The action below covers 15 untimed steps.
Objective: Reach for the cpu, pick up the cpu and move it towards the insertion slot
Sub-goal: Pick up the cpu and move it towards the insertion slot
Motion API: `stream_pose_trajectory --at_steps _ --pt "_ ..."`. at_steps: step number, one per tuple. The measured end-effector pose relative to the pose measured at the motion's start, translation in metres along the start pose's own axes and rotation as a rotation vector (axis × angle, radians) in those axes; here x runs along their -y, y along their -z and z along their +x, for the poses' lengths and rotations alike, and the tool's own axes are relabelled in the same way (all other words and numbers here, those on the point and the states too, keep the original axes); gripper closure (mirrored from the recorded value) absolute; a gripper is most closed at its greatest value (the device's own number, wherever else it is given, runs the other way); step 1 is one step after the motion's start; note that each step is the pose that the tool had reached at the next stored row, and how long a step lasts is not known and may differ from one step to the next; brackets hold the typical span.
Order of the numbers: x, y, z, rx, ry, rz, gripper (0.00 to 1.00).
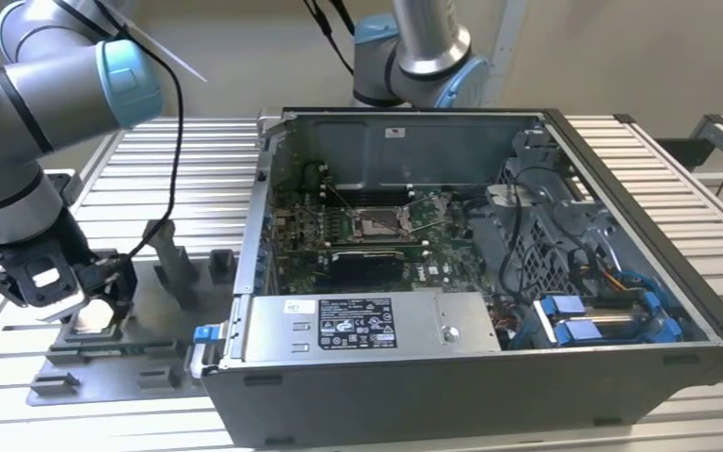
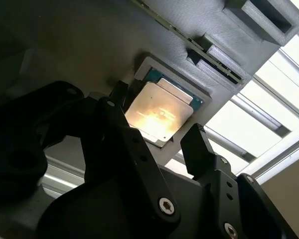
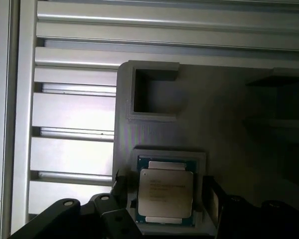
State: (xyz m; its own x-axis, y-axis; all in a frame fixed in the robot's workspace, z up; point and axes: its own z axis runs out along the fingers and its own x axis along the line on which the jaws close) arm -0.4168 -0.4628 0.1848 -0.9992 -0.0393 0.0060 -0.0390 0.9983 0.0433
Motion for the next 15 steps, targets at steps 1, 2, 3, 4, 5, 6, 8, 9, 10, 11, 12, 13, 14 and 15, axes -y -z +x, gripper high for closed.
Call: stream_pose_trajectory --at_steps 1,2,3,4,5,6,8,9,10,11,12,13,14,15 --pt "0.0000 0.0000 0.0000 0.0000 0.000 0.0000 0.00" --pt "0.0000 0.0000 0.0000 0.0000 0.000 0.0000 0.00" --pt "0.0000 -0.0001 0.0000 0.0000 0.000 0.0000 1.00" --pt "0.0000 -0.0001 0.0000 0.0000 0.000 0.0000 1.00" --pt "0.0000 -0.0001 0.0000 0.0000 0.000 0.0000 1.00" --pt "0.0000 -0.0001 0.0000 -0.0001 0.000 0.0001 1.00" --pt "0.0000 -0.0002 0.0000 0.0000 0.000 0.0001 1.00" --pt "0.0000 -0.0002 0.0000 0.0000 0.000 0.0000 1.00" --pt "0.0000 -0.0003 0.0000 0.0000 0.000 0.0000 1.00" --pt "0.0000 -0.0003 0.0000 0.0000 0.000 0.0000 1.00" --pt "0.0000 0.0001 0.0000 0.0001 0.000 -0.0001 1.00" --pt "-0.0001 0.0022 0.0000 0.0004 0.000 -0.0004 1.00" --pt "-0.0003 0.0065 0.0000 0.0002 0.000 -0.0002 1.00" --pt "-0.0005 0.0112 0.0001 0.0000 0.000 0.0000 1.00"
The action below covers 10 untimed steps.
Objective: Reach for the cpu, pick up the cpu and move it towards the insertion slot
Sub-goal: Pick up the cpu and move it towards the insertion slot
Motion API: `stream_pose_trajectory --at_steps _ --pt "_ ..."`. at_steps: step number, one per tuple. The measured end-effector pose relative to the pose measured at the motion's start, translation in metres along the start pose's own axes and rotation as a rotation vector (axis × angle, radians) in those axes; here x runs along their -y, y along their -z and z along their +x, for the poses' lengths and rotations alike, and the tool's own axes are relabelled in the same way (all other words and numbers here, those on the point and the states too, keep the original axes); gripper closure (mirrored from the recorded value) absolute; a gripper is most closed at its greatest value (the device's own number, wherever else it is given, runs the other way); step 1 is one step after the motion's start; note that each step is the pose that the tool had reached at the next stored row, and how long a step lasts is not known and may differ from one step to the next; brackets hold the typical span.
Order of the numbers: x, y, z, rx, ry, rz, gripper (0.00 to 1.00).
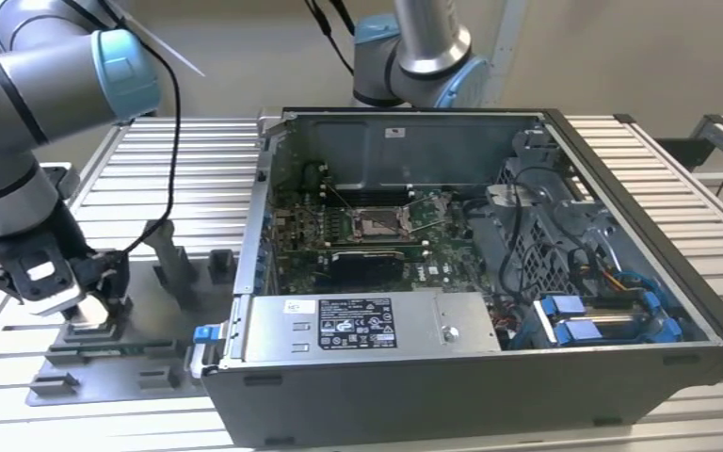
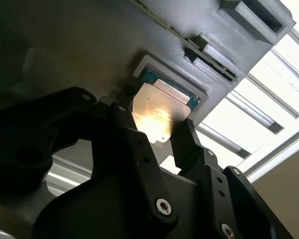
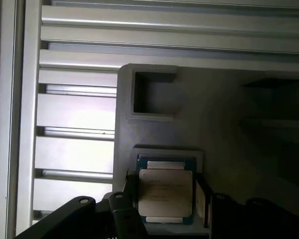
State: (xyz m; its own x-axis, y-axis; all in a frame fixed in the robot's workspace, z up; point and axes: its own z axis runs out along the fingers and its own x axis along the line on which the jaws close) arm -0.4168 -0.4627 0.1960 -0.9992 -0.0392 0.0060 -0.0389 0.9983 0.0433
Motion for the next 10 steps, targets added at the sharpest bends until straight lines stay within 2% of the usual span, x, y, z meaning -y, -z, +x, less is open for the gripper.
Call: stream_pose_trajectory --at_steps 10 --pt "-0.0020 0.0451 0.0003 0.0000 0.000 -0.0001 1.00"
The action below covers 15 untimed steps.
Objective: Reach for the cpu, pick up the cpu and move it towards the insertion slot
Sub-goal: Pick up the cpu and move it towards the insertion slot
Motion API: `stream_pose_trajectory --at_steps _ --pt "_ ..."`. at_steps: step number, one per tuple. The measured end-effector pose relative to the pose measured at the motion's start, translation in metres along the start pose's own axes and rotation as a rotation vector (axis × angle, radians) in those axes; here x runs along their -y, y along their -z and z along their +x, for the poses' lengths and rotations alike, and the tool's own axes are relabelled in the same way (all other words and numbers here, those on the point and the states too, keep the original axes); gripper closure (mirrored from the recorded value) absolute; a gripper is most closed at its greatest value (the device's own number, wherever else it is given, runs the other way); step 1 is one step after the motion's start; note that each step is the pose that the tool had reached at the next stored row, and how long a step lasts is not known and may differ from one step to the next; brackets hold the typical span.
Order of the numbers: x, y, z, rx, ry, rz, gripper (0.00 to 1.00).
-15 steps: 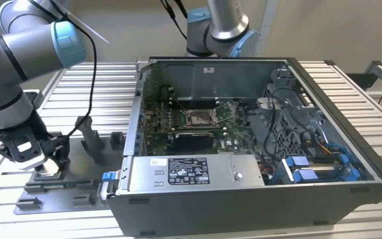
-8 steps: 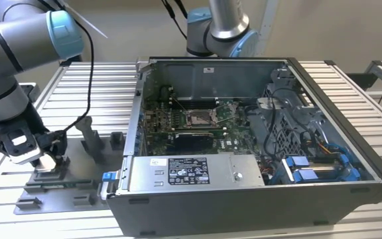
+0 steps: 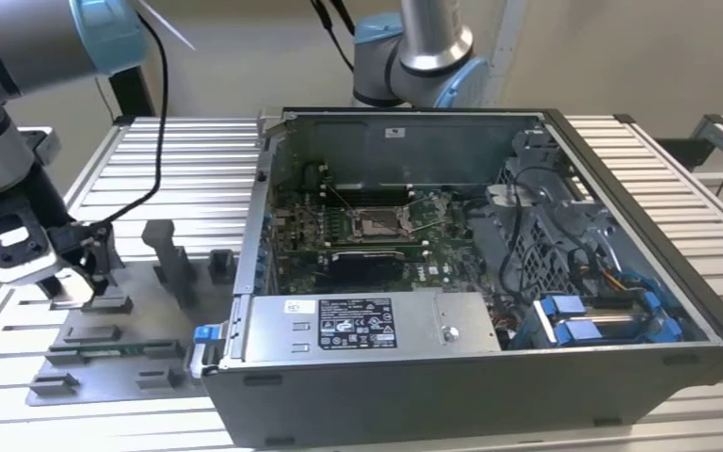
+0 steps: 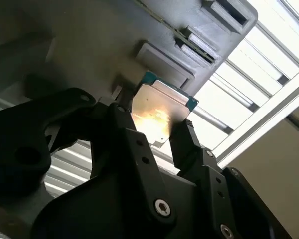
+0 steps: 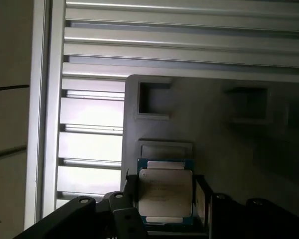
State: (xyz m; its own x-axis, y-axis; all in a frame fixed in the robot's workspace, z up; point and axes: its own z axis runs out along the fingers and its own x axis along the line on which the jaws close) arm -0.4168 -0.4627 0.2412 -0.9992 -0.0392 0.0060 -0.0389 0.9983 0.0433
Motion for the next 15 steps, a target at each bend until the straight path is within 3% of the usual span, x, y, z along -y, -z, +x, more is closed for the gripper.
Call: stream_pose_trajectory --at_steps 15 --pt "-0.0029 0.0678 0.0004 0.0001 0.000 0.0000 1.00"
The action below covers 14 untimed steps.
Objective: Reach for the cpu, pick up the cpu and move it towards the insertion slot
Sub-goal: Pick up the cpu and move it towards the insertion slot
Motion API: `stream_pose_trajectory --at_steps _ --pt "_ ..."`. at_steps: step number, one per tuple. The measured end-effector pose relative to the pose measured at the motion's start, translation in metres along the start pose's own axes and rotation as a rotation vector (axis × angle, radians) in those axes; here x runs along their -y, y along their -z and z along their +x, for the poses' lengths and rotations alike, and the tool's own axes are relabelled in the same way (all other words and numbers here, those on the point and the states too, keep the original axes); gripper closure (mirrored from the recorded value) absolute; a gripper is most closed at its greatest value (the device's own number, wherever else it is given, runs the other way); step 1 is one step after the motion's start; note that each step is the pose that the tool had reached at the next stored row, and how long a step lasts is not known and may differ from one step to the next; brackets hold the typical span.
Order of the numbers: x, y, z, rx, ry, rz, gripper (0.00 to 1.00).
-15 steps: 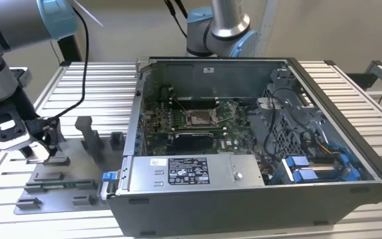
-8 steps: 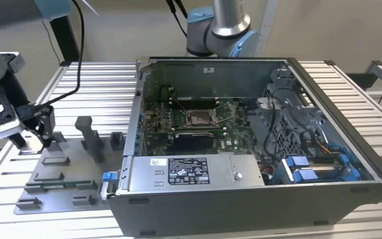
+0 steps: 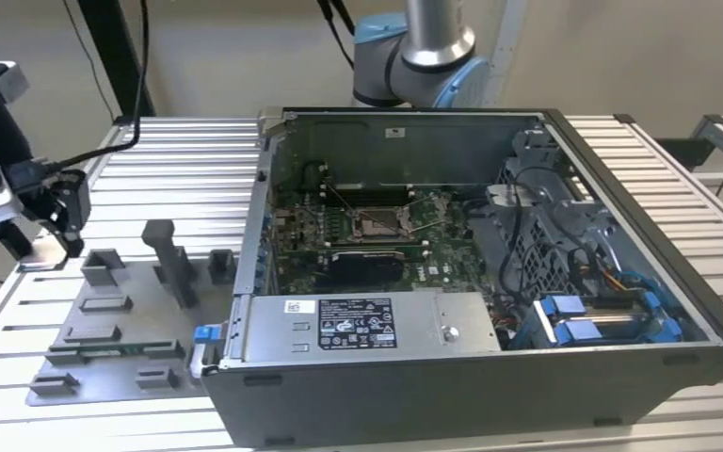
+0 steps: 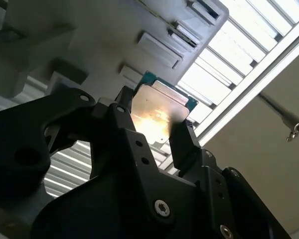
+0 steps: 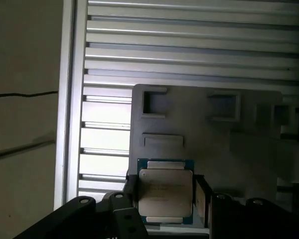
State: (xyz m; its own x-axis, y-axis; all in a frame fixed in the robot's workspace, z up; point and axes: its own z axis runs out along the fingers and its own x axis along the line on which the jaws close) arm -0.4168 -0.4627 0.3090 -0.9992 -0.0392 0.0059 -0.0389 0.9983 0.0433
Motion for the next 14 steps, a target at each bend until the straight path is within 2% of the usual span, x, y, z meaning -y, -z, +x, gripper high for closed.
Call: stream_pose_trajectory --at_steps 8,12,14 --pt "-0.0016 0.0367 0.0002 -0.0004 0.000 0.0000 1.00" --pt "-0.0021 0.0488 0.0003 -0.0014 -0.001 0.0000 1.00" --pt "-0.0025 0.0574 0.0003 -0.0016 -0.001 0.0003 1.00"
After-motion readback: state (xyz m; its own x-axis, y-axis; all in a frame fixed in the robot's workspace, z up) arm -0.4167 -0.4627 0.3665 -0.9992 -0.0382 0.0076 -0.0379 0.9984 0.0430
